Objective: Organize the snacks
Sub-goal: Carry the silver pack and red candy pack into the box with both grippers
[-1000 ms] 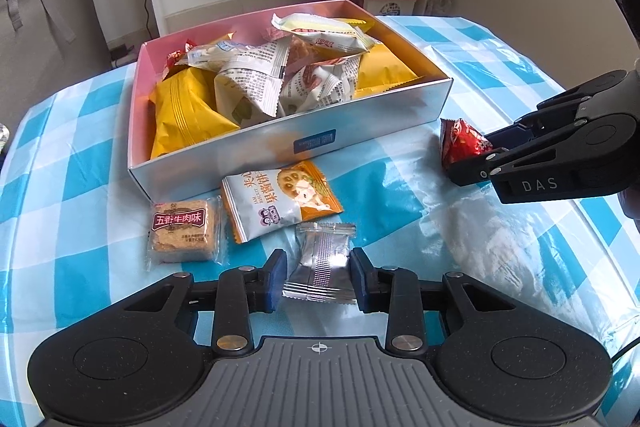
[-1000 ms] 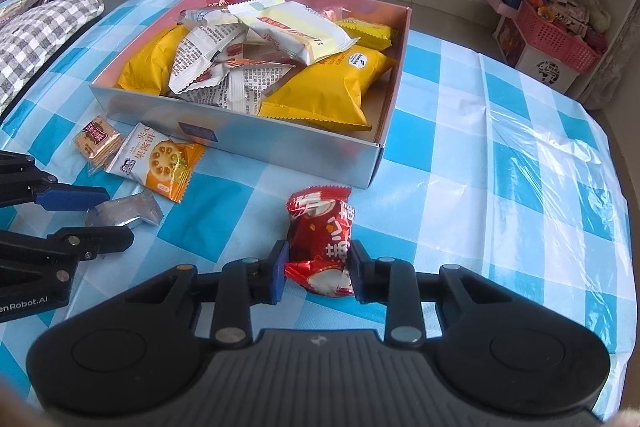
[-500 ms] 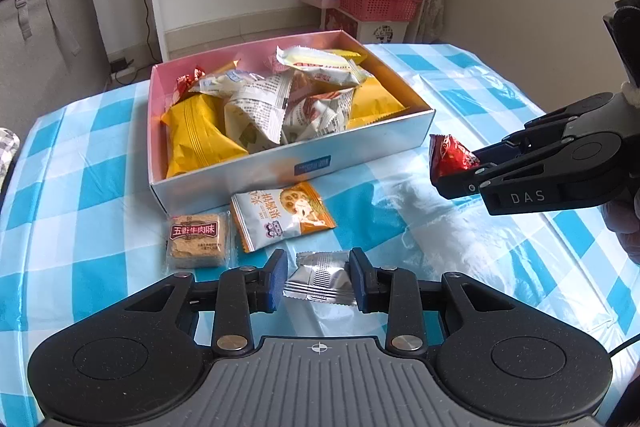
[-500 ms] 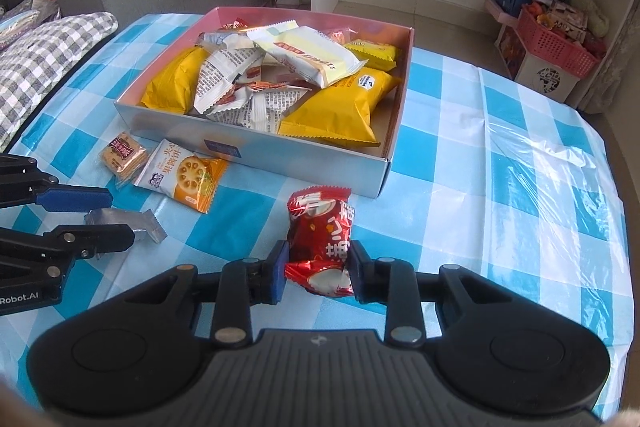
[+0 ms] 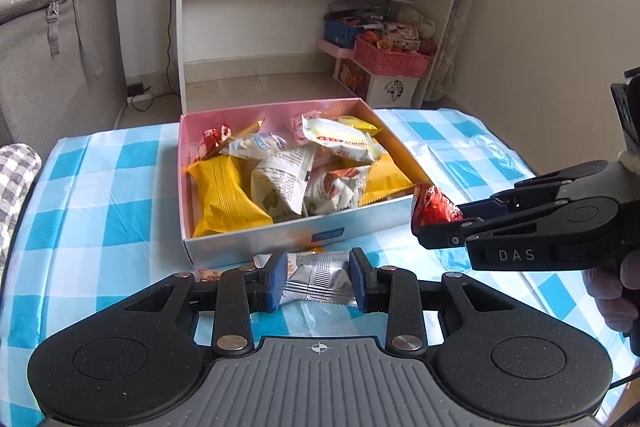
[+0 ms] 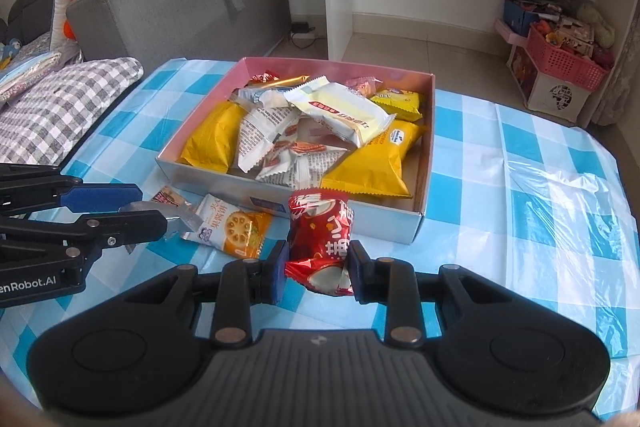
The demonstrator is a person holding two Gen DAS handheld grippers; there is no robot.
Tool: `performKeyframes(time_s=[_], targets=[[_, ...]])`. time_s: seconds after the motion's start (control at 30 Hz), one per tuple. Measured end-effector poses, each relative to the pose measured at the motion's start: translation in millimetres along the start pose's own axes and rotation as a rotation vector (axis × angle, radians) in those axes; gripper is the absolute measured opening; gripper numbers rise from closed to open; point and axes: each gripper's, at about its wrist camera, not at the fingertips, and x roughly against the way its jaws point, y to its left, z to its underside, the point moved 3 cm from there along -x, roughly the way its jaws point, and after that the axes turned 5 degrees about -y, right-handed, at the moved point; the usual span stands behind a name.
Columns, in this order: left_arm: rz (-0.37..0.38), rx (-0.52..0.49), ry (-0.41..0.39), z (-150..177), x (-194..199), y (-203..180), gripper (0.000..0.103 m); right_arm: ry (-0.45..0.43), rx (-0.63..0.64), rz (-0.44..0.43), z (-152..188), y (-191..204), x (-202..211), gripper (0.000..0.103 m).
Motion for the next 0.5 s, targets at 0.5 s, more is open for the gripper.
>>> performKeyframes(time_s=[0.5], targets=[[-0.047,0.105,-0.119,-58,-27,30,0.031,-0.06,-0.056,-0.025,-57,-4,-20,0.028]])
